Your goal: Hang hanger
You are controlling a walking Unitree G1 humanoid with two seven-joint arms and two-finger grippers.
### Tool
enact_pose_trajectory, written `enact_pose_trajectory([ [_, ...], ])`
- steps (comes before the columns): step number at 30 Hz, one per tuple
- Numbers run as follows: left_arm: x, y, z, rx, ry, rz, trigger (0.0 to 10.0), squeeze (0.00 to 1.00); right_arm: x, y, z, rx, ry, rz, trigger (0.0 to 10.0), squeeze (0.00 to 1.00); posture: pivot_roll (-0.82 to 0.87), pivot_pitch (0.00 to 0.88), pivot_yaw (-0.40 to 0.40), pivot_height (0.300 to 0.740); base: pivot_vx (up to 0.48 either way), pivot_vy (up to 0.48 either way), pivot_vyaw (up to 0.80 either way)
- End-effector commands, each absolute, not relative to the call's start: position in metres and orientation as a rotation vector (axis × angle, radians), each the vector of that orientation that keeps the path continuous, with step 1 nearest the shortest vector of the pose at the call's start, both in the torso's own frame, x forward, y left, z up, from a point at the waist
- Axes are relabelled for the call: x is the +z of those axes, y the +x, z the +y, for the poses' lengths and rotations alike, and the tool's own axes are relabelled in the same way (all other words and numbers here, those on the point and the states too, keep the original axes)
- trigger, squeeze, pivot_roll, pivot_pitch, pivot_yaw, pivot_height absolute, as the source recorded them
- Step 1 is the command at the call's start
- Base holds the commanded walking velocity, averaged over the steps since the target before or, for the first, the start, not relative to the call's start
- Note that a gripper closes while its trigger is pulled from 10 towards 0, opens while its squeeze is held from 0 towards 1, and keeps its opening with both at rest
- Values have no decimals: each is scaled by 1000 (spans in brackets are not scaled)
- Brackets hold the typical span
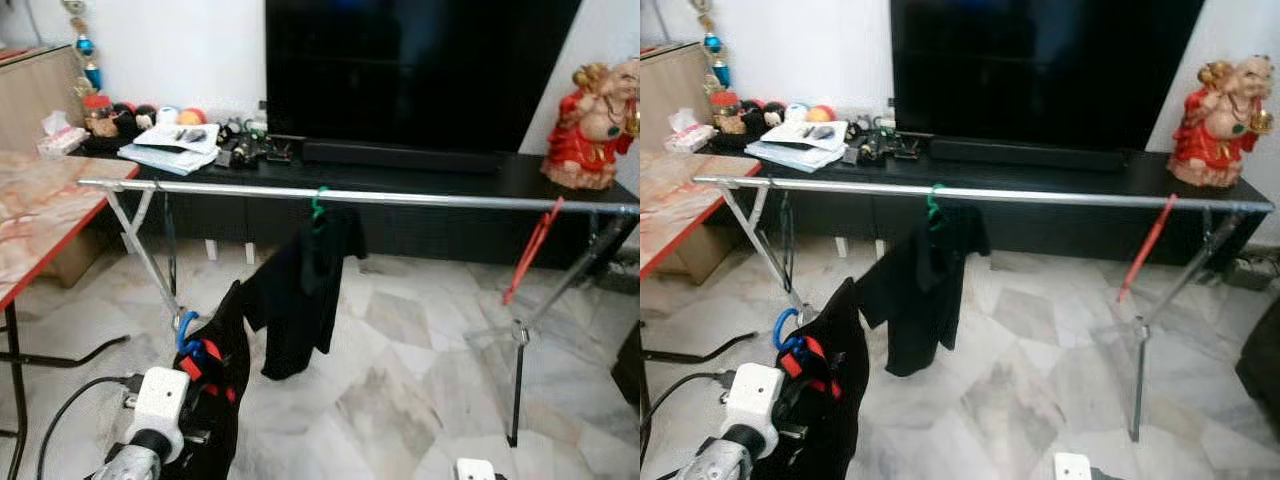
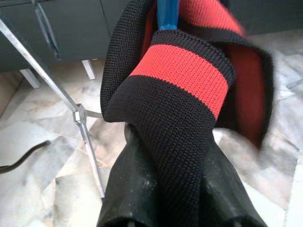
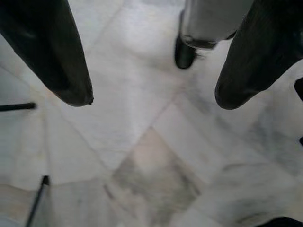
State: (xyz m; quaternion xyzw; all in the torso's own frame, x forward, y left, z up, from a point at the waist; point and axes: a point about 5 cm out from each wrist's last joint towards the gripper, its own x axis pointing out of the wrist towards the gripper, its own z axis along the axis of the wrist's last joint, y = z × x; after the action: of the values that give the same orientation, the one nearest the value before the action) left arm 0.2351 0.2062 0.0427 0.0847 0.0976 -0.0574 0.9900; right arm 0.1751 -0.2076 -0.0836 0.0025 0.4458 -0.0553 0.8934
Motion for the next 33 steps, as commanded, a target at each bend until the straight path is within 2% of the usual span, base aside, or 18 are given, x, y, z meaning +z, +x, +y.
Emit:
enact_pose_trajectory([
  [1,50,238,210,-108,196,159,10000,0,-82,181,-203,-110,17,911,10000,0,90,27,-30,740,0,-311,0],
  [33,51,238,207,-114,215,154,10000,0,-82,182,-200,-99,7,916,10000,0,93,33,-32,740,0,-318,0],
])
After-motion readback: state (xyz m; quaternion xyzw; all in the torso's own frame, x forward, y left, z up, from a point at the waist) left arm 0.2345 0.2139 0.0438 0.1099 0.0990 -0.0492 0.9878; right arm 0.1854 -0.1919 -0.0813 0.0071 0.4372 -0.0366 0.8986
